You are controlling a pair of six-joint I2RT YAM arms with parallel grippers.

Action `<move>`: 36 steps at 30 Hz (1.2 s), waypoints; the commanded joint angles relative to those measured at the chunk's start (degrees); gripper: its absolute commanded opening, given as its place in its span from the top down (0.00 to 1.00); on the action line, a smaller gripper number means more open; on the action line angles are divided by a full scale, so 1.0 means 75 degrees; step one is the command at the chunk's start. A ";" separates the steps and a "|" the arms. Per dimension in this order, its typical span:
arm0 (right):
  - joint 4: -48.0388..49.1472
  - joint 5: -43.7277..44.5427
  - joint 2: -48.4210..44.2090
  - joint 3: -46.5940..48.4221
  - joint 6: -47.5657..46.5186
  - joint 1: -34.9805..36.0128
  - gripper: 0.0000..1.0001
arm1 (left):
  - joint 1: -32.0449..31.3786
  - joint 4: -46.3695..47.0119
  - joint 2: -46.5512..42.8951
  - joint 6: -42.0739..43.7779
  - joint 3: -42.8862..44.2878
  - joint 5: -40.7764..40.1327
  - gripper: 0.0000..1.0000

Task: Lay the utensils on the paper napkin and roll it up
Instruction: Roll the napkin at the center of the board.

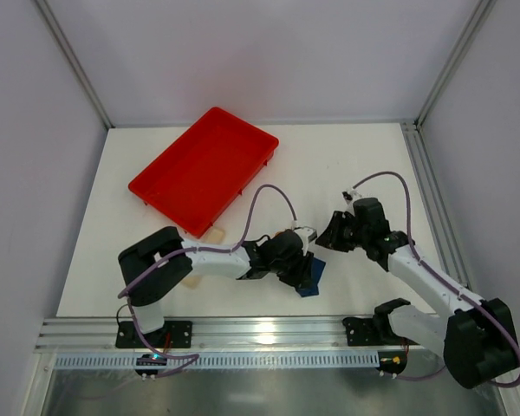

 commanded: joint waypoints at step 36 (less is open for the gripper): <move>0.4354 -0.1195 0.1841 -0.2300 0.1195 0.0684 0.85 | 0.0017 -0.0616 -0.1041 0.0920 -0.0127 -0.0026 0.56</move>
